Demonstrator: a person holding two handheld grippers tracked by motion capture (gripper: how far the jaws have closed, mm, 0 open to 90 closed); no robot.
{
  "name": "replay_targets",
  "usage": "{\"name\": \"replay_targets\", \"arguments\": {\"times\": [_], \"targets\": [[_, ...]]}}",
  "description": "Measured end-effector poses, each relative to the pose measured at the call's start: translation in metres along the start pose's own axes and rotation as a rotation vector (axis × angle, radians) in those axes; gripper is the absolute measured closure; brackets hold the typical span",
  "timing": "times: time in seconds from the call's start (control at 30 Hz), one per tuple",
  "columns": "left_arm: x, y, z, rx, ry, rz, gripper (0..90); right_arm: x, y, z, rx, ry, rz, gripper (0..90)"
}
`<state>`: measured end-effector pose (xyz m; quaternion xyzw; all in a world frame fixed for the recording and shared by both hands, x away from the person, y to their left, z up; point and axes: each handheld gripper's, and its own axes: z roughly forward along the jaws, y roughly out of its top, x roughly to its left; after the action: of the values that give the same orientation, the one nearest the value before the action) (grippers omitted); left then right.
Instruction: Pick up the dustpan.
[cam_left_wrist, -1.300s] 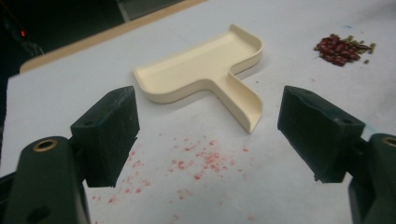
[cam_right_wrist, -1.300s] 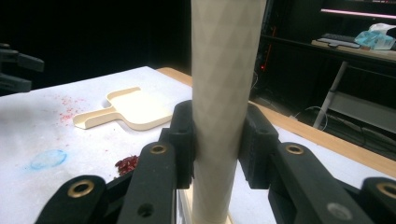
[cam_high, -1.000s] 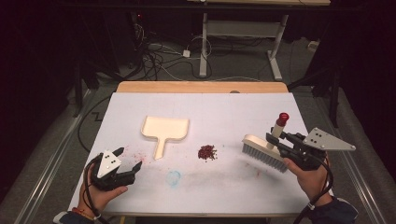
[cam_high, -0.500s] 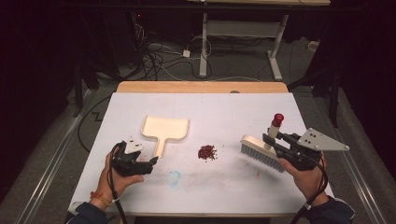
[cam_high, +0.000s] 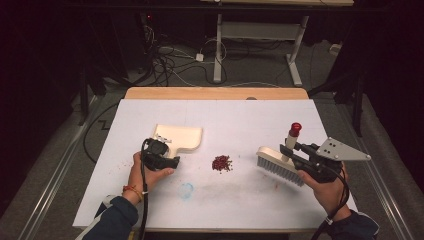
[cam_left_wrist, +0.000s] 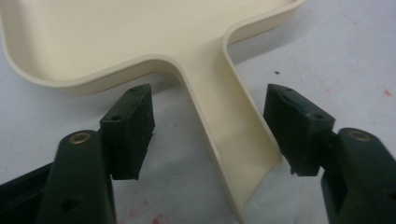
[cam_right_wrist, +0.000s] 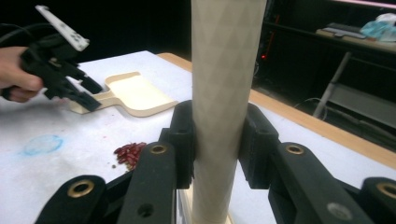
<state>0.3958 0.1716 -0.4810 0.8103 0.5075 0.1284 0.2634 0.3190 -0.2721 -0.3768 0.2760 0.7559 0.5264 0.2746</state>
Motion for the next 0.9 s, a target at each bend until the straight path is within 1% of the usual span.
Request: {"name": "replay_targets", "arguments": {"times": [0.07,0.1,0.13,0.2,0.3,0.37,0.4,0.47,0.57,0.63,0.67,0.73,0.77,0.8,0.83,0.87,0.9], "targets": [[0.0,0.004,0.004,0.001,0.005,0.0,36.9,0.0,0.0,0.001,0.003,-0.005,-0.004,70.1],[0.0,0.004,0.004,0.001,0.005,0.0,39.0,0.0,-0.001,0.001,0.002,-0.007,-0.005,70.1],[0.001,0.006,0.004,-0.002,0.005,-0.013,41.2,-0.001,-0.001,0.001,0.0,-0.006,-0.003,70.1],[0.003,0.007,0.005,-0.006,0.01,-0.019,46.3,-0.001,-0.001,0.001,-0.002,-0.005,-0.003,70.1],[0.008,0.01,0.006,-0.008,0.007,-0.009,55.1,-0.001,-0.001,0.001,-0.001,-0.006,0.001,70.1],[0.01,0.01,0.006,-0.008,0.008,-0.015,61.5,-0.001,-0.001,0.001,-0.001,-0.005,0.002,70.1],[0.012,0.012,0.007,-0.009,0.007,-0.005,63.4,-0.001,-0.002,0.001,-0.001,-0.008,0.004,70.1],[0.014,0.013,0.007,-0.011,0.005,-0.002,63.6,-0.001,-0.002,0.001,-0.002,-0.008,0.006,70.1],[0.014,0.014,0.006,-0.006,0.015,0.021,63.8,-0.001,-0.002,0.002,0.001,-0.005,0.006,70.1],[0.015,0.014,0.004,-0.003,0.015,0.026,63.8,-0.001,-0.002,0.002,0.0,0.0,0.006,70.1],[0.017,0.015,-0.001,-0.016,0.007,0.015,63.9,-0.001,-0.002,0.002,0.0,-0.001,0.006,70.1],[0.017,0.015,-0.004,-0.018,0.006,0.01,63.9,-0.003,-0.002,0.003,-0.003,0.001,0.014,70.1],[0.018,0.016,-0.009,-0.027,0.012,0.017,63.9,-0.004,-0.002,0.003,-0.003,0.0,0.019,70.1],[0.018,0.016,-0.009,-0.027,0.012,0.017,63.9,-0.005,-0.002,0.003,-0.007,0.001,0.023,70.1],[0.019,0.017,-0.014,-0.04,0.01,0.019,63.9,-0.005,-0.003,0.003,-0.005,0.0,0.027,70.1],[0.019,0.017,-0.014,-0.04,0.01,0.019,64.0,-0.006,-0.003,0.003,-0.007,-0.004,0.029,70.1],[0.02,0.017,-0.019,-0.052,0.011,0.033,63.9,-0.007,-0.003,0.003,-0.008,-0.005,0.032,70.1]]}}
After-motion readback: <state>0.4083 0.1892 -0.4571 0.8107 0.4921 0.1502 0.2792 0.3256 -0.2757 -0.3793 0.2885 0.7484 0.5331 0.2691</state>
